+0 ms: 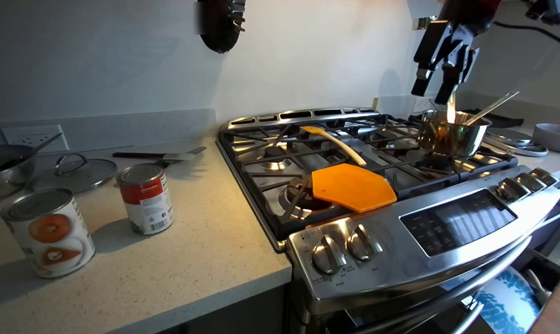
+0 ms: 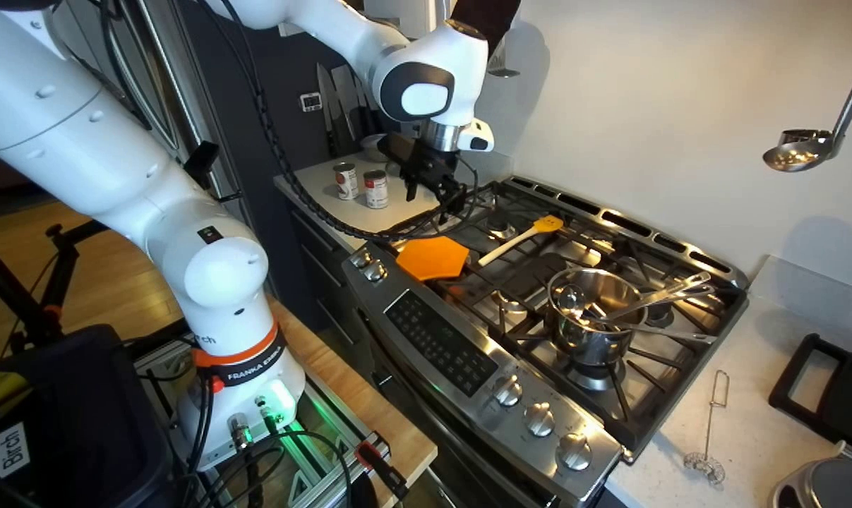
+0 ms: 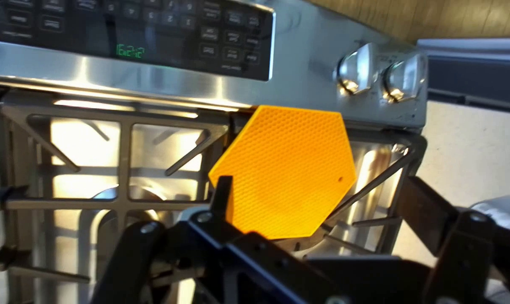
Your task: Put the orange coaster on the left side of the counter
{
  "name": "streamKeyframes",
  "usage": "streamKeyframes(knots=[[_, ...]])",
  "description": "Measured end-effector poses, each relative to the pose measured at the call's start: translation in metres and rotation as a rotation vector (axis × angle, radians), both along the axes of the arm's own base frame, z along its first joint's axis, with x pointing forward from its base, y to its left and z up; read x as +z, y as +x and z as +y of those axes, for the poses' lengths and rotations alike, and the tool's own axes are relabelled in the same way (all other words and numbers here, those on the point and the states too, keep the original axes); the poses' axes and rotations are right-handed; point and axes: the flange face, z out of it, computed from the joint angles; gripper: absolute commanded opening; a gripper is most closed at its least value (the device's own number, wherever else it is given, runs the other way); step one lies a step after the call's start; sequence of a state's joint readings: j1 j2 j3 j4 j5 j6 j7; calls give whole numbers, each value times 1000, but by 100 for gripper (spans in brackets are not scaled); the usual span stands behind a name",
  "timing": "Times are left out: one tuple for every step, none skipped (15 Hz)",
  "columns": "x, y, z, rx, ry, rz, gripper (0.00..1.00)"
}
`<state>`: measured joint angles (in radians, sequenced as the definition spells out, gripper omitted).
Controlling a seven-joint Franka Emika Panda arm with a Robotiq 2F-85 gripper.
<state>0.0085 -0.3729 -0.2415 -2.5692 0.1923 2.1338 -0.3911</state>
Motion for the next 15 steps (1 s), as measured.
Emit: streamKeyframes(knots=[[-10, 3, 11, 33, 26, 19, 100], [-21, 7, 20, 76, 53, 34, 100], [-31, 10, 26, 109, 80, 44, 100], [-42, 14, 29, 137, 101, 55, 100], [-53, 18, 29, 156, 118, 67, 100], [-64, 22, 27, 166, 129, 81, 100], [-75, 26, 21, 167, 141, 94, 100], [-86, 30, 14, 162, 153, 105, 100], [-96, 33, 5, 154, 167, 112, 100], [-105, 36, -4, 141, 184, 115, 100], [-114, 40, -11, 130, 204, 114, 100], [-122, 44, -18, 118, 226, 108, 100], [-130, 49, -24, 111, 247, 99, 100], [-137, 54, -28, 106, 264, 92, 100], [-144, 59, -31, 101, 280, 85, 100]])
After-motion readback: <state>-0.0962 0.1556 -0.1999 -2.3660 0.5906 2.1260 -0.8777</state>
